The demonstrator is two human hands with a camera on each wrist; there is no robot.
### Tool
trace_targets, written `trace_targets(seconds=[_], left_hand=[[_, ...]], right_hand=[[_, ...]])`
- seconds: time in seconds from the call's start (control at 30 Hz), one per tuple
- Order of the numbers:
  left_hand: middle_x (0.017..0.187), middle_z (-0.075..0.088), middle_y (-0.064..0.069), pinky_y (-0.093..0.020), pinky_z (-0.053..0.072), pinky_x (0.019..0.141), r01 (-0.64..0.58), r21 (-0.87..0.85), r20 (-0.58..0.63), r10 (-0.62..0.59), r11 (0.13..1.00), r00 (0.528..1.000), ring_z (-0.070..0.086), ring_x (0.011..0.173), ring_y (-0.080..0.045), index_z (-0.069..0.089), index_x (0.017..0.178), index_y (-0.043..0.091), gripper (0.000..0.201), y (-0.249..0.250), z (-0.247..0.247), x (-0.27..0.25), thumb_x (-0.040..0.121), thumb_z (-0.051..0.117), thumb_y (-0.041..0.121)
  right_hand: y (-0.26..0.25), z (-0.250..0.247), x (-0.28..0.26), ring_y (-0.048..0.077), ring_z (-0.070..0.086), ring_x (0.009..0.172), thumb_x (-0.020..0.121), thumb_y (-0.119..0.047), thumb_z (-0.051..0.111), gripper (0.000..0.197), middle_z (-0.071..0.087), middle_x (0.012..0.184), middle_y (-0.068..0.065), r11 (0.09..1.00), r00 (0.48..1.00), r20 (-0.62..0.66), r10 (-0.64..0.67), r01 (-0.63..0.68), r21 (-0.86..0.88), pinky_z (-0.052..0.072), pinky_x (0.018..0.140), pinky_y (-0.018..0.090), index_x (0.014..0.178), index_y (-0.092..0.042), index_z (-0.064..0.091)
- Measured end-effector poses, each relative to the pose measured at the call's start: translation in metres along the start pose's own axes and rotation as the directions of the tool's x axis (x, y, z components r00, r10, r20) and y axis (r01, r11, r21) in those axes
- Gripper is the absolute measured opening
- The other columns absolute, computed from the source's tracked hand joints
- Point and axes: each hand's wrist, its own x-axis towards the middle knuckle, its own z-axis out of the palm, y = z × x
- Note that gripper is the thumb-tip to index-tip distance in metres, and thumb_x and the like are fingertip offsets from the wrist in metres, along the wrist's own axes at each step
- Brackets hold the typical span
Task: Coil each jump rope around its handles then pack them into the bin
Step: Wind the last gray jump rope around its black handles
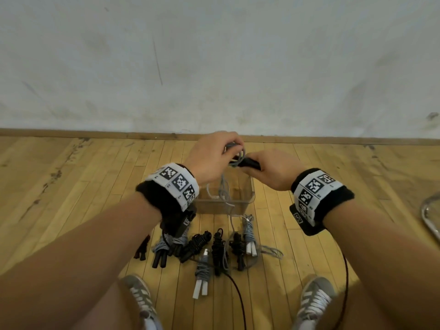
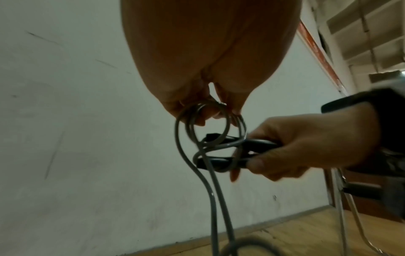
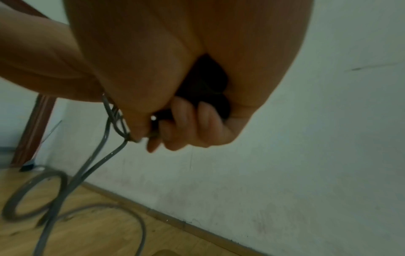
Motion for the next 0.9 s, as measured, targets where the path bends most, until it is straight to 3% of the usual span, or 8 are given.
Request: trace_targets(seconds=[0.1, 0.2, 0.33, 0.47, 0.57, 0.73, 0.83, 0.9], left_hand=[[0.100, 0.068, 0.018, -0.012, 0.045, 0.085, 0.053, -0.108, 0.054, -0.047, 0.993, 0.997, 0.059, 0.092, 0.008, 0.076, 0.109, 0.022, 0.018, -0.007, -0.006, 0.007, 0.101, 0.060, 0.027], [0.101, 0.075, 0.015, -0.021, 0.052, 0.090, 0.144, -0.349, 0.049, -0.136, 0.926, 0.990, 0.068, 0.095, 0.001, 0.077, 0.108, 0.026, 0.015, -0.013, -0.008, 0.010, 0.098, 0.066, 0.026], [0.077, 0.068, 0.002, -0.024, 0.053, 0.065, 0.217, -0.592, 0.079, -0.212, 0.776, 0.974, 0.065, 0.063, -0.009, 0.063, 0.096, 0.016, 0.006, -0.011, -0.008, 0.013, 0.099, 0.066, 0.021], [0.066, 0.063, 0.004, -0.024, 0.048, 0.069, 0.207, -0.642, 0.012, -0.260, 0.739, 0.966, 0.058, 0.060, -0.008, 0.068, 0.075, 0.014, 0.038, -0.006, -0.007, 0.015, 0.101, 0.059, 0.041], [0.054, 0.048, 0.006, -0.023, 0.033, 0.054, 0.277, -0.614, 0.010, -0.344, 0.739, 0.939, 0.038, 0.047, -0.010, 0.068, 0.074, 0.014, 0.056, -0.005, -0.006, 0.014, 0.099, 0.049, 0.060], [0.055, 0.032, 0.006, -0.024, 0.022, 0.048, 0.358, -0.656, 0.159, -0.342, 0.665, 0.926, 0.024, 0.047, -0.012, 0.067, 0.077, 0.014, 0.060, -0.006, -0.008, 0.011, 0.096, 0.048, 0.067], [0.060, 0.030, 0.003, -0.024, 0.020, 0.045, 0.320, -0.709, 0.153, -0.306, 0.629, 0.940, 0.020, 0.050, -0.013, 0.066, 0.065, 0.025, 0.056, -0.001, -0.006, 0.009, 0.095, 0.048, 0.069], [0.064, 0.026, 0.001, -0.026, 0.017, 0.046, 0.322, -0.718, 0.145, -0.320, 0.617, 0.936, 0.017, 0.053, -0.014, 0.057, 0.071, 0.024, 0.054, 0.001, -0.002, 0.008, 0.095, 0.047, 0.070]], right_hand=[[-0.006, -0.002, -0.005, 0.006, 0.050, 0.054, 0.104, -0.042, 0.051, 0.021, 0.056, 0.063, -0.009, 0.996, 0.997, -0.011, -0.081, 0.081, 0.034, 0.032, 0.050, 0.020, 0.103, -0.026, 0.063], [-0.006, -0.003, -0.007, 0.006, 0.053, 0.056, 0.103, -0.042, 0.053, 0.023, 0.061, 0.067, -0.008, 0.985, 0.990, -0.073, -0.118, 0.126, 0.117, 0.036, 0.052, 0.017, 0.110, -0.024, 0.066], [-0.005, 0.001, -0.007, 0.008, 0.053, 0.056, 0.102, -0.040, 0.056, 0.022, 0.061, 0.067, -0.007, 0.950, 0.981, -0.157, -0.115, 0.155, 0.272, 0.037, 0.054, 0.019, 0.112, -0.025, 0.067], [-0.009, 0.000, -0.005, 0.006, 0.050, 0.052, 0.101, -0.035, 0.059, 0.019, 0.060, 0.068, -0.006, 0.901, 0.972, -0.226, -0.060, 0.151, 0.408, 0.041, 0.053, 0.020, 0.115, -0.023, 0.058], [-0.007, -0.004, -0.006, 0.005, 0.045, 0.046, 0.101, -0.034, 0.060, 0.026, 0.058, 0.066, -0.004, 0.852, 0.971, -0.241, -0.010, 0.134, 0.507, 0.039, 0.049, 0.018, 0.120, -0.021, 0.048], [-0.010, 0.001, -0.008, 0.006, 0.047, 0.049, 0.100, -0.038, 0.060, 0.034, 0.056, 0.067, -0.007, 0.841, 0.976, -0.219, -0.008, 0.125, 0.526, 0.042, 0.053, 0.027, 0.128, -0.025, 0.045], [-0.013, -0.002, -0.007, 0.024, 0.053, 0.055, 0.101, -0.035, 0.060, 0.050, 0.063, 0.078, -0.001, 0.773, 0.967, -0.253, 0.008, 0.154, 0.615, 0.050, 0.055, 0.040, 0.146, -0.034, 0.037], [-0.014, -0.002, -0.007, 0.034, 0.054, 0.059, 0.103, -0.034, 0.058, 0.057, 0.069, 0.093, 0.002, 0.749, 0.962, -0.273, -0.003, 0.183, 0.637, 0.054, 0.062, 0.049, 0.152, -0.044, 0.031]])
